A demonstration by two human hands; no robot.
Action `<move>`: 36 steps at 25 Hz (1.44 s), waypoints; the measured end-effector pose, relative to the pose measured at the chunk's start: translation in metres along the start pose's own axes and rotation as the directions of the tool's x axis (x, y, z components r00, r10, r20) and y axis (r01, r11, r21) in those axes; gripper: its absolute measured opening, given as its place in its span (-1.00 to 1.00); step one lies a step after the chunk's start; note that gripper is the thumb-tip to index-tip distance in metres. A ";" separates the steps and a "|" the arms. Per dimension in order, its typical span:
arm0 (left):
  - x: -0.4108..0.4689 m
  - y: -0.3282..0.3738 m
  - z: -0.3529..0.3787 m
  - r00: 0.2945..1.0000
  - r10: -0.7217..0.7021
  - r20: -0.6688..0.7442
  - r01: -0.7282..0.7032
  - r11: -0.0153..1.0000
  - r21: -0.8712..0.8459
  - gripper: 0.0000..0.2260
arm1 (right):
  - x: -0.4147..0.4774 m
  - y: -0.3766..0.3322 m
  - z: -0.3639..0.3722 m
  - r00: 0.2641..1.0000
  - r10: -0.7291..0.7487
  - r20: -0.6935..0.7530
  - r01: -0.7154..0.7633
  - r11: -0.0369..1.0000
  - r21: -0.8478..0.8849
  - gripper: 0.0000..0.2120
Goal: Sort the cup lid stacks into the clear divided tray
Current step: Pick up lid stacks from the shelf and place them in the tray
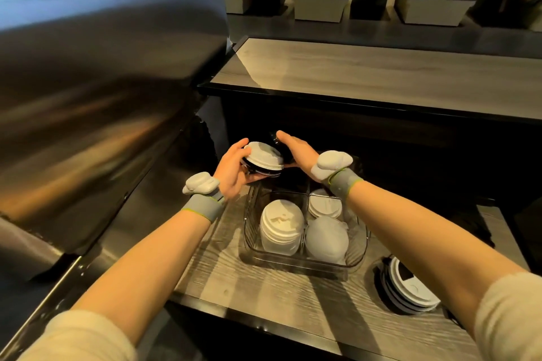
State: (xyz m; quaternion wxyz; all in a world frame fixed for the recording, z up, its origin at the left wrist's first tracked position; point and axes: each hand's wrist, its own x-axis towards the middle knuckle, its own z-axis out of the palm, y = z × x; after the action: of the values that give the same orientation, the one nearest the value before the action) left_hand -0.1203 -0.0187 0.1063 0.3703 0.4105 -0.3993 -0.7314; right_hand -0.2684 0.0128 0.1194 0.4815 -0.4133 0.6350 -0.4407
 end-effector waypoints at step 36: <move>-0.003 -0.027 0.049 0.997 0.026 0.079 -0.036 0.991 0.127 -0.59 | -0.027 0.020 -0.049 0.994 -0.020 -0.105 0.020 1.000 -0.002 -0.64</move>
State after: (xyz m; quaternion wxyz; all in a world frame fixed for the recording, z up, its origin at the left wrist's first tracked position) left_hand -0.1689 0.0082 0.0999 0.3388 0.3985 -0.4657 -0.7138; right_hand -0.3125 0.0517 0.1144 0.4428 -0.3960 0.6556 -0.4662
